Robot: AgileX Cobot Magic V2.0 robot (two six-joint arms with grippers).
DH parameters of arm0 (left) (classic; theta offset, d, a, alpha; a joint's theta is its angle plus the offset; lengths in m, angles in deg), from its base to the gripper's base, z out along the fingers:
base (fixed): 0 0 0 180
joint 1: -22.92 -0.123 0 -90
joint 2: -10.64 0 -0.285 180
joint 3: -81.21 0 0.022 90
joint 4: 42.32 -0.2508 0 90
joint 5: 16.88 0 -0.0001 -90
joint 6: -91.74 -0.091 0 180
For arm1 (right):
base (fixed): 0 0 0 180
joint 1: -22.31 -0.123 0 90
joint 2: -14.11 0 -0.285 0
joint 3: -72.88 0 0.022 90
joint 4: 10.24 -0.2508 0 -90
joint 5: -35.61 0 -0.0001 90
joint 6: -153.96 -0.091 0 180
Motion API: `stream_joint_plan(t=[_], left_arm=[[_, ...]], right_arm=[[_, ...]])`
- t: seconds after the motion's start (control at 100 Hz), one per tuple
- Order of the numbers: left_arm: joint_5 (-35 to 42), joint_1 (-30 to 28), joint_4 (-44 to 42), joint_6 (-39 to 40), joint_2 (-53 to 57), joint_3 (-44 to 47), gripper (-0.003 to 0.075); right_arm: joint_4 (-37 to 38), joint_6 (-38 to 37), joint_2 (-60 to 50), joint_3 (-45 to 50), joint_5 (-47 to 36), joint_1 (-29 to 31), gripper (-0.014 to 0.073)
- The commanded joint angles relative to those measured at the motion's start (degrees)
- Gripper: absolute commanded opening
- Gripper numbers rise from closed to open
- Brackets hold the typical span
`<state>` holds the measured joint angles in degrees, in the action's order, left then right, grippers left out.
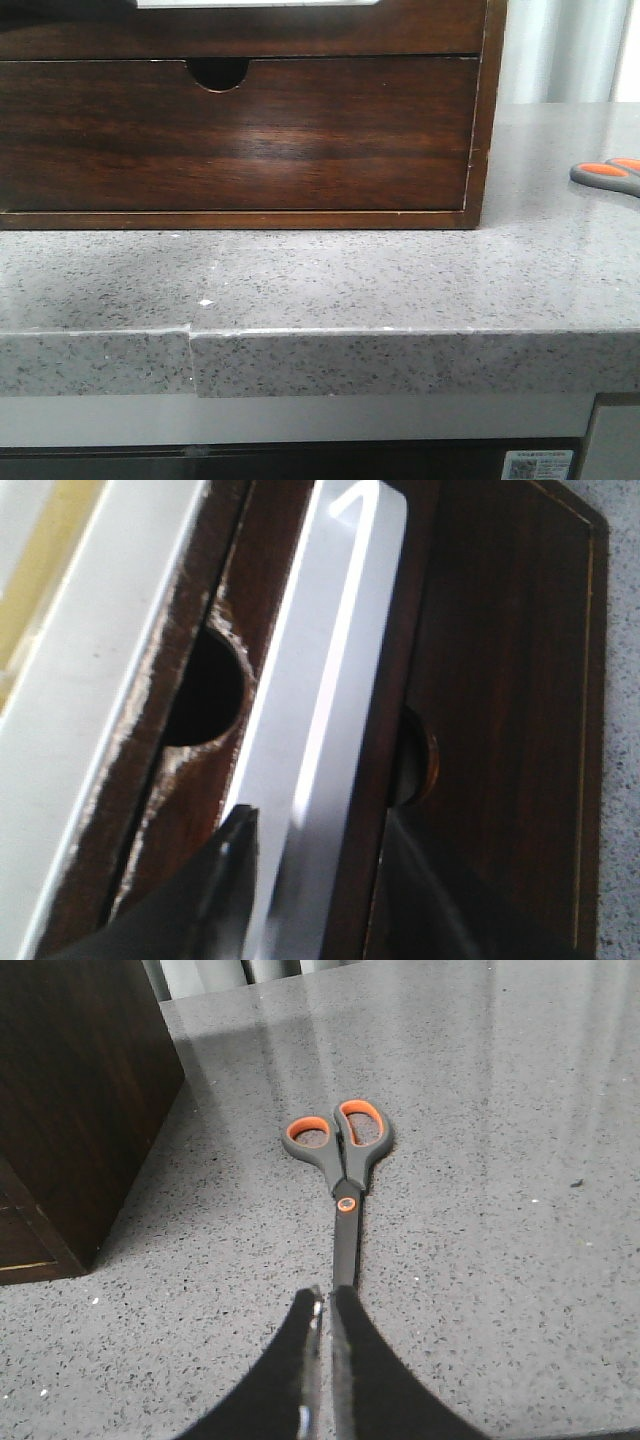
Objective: Put scissors in drawer with both arms
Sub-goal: 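Pull the drawer open toward the robot with the left gripper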
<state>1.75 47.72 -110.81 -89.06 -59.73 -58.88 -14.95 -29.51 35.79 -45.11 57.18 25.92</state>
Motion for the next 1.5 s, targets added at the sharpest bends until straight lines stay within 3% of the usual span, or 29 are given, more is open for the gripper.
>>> stream_joint_plan(t=[0.0,0.14,0.7,1.06,1.49], left_arm=[[1.66,0.47,1.64,0.17,0.41,-2.11,0.0162],[1.77,0.47,1.64,0.17,0.41,-2.11,-0.0024],[3.91,0.47,1.64,0.17,5.13,-0.51,-0.0022],[12.92,0.47,1.74,0.17,12.85,6.51,-0.0022],[16.92,0.47,1.52,0.17,19.08,10.98,-0.0021]], right_arm=[[-0.14,0.20,0.98,-1.74,-3.65,-0.23,-0.0041],[-0.14,0.20,0.98,-1.74,-3.51,-0.23,-0.0041],[-0.14,0.20,0.98,-1.74,-3.51,-0.23,-0.0041],[-0.14,0.20,0.98,-1.74,-3.51,-0.23,-0.0041],[-0.14,0.20,0.98,-1.74,-3.51,-0.23,-0.0041]])
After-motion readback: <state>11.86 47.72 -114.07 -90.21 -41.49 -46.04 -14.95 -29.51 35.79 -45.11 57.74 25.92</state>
